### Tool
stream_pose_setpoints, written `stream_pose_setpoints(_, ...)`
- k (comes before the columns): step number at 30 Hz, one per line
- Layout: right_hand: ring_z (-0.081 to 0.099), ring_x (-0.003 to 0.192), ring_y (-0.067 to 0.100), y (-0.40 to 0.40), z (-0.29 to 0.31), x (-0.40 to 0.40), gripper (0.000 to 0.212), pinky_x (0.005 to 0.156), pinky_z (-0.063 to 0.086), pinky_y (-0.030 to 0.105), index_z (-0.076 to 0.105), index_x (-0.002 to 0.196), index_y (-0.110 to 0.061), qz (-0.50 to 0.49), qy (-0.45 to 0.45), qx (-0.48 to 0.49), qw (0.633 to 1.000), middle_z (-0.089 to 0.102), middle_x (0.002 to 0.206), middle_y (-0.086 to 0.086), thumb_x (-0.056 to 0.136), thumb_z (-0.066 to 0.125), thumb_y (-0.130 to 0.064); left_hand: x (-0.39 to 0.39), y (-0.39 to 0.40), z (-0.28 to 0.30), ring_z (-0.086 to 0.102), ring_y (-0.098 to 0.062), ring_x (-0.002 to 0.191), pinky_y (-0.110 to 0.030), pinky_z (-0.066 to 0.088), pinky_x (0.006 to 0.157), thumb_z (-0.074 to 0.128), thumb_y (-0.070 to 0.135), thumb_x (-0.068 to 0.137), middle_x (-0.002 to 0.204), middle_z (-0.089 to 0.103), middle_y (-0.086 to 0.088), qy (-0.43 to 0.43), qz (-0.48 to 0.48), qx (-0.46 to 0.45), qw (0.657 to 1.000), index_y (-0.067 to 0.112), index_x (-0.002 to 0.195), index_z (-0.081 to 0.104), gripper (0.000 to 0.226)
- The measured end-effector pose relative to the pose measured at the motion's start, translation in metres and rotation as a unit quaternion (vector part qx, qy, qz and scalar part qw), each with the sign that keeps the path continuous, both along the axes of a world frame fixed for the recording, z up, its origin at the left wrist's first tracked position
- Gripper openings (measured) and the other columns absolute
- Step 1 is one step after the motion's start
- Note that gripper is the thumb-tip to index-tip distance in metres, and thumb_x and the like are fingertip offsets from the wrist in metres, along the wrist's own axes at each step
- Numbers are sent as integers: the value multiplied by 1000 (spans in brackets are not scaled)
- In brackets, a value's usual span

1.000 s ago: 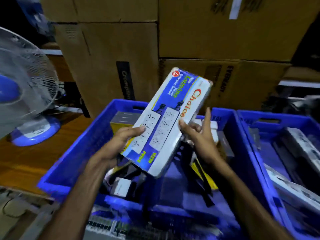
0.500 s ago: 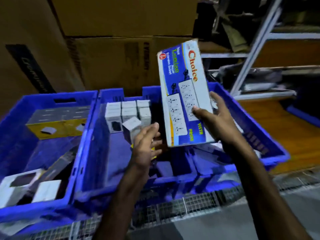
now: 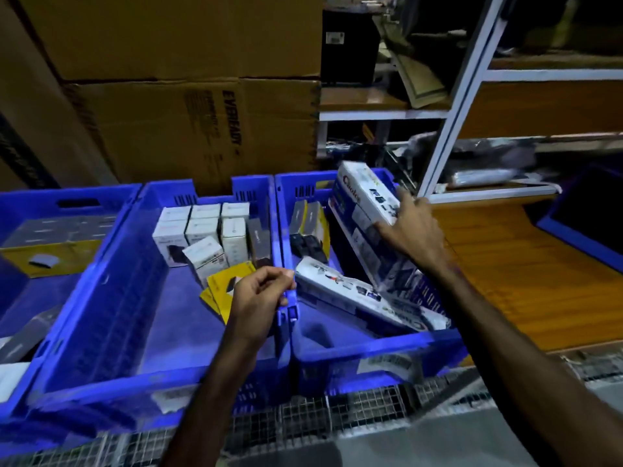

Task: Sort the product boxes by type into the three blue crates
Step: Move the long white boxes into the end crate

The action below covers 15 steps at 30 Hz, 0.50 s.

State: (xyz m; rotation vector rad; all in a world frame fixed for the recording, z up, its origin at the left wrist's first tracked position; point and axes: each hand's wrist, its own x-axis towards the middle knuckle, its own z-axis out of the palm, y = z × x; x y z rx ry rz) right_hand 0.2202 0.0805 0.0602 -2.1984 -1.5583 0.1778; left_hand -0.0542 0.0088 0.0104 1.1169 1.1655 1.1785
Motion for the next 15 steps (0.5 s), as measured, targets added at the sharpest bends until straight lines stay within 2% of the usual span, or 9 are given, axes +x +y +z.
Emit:
stream_pose_setpoints(3,57,120,45,16,9,-2,62,100,49,52,59,134,-19,11,-61,4,998,45,135,20,86,66,-57,8,5,-4,56,-9,60,-24,46,61,71,18,98,78,71,-6,21,22,30,999,17,80,74,18)
stream_pose_setpoints(6,53,126,40,24,13,-3,58,104,45,53,66,129,-19,57,-95,9,994,52,134,18,87,62,-59,13,9,-9,58,-14,66,-28,52,65,70,19,100,84,69,-21,61,46,46,996,18,86,75,14)
stream_pose_setpoints(7,54,124,39,23,14,-4,54,104,44,52,67,128,-20,80,-103,18,991,54,133,16,88,62,-56,15,10,-10,59,-15,67,-33,55,66,71,20,99,86,69,-20,80,52,55,994,19,88,76,12)
stream_pose_setpoints(9,58,120,35,15,11,-7,44,103,42,50,70,124,-21,129,-103,55,985,59,127,11,90,64,-48,17,11,-13,59,-15,67,-41,56,67,75,27,96,79,70,0,138,55,84,985,24,89,76,8)
stream_pose_setpoints(11,62,113,29,-1,6,-16,35,98,44,44,72,119,-20,179,-73,98,976,62,121,7,92,67,-41,20,10,-13,54,-11,62,-36,52,62,74,33,92,77,70,14,188,48,112,975,27,89,75,7)
stream_pose_setpoints(13,63,102,24,-25,-2,-27,32,89,48,37,72,118,-20,224,-32,119,967,64,116,3,94,66,-40,24,9,-10,51,-9,57,-29,47,57,72,40,88,77,70,15,224,42,130,965,29,90,75,11)
stream_pose_setpoints(15,64,98,22,-47,-15,-38,30,83,52,37,73,115,-24,249,15,123,961,64,110,-2,95,64,-43,29,12,-6,53,-11,57,-28,46,56,70,45,86,77,71,9,246,31,143,958,31,91,75,16)
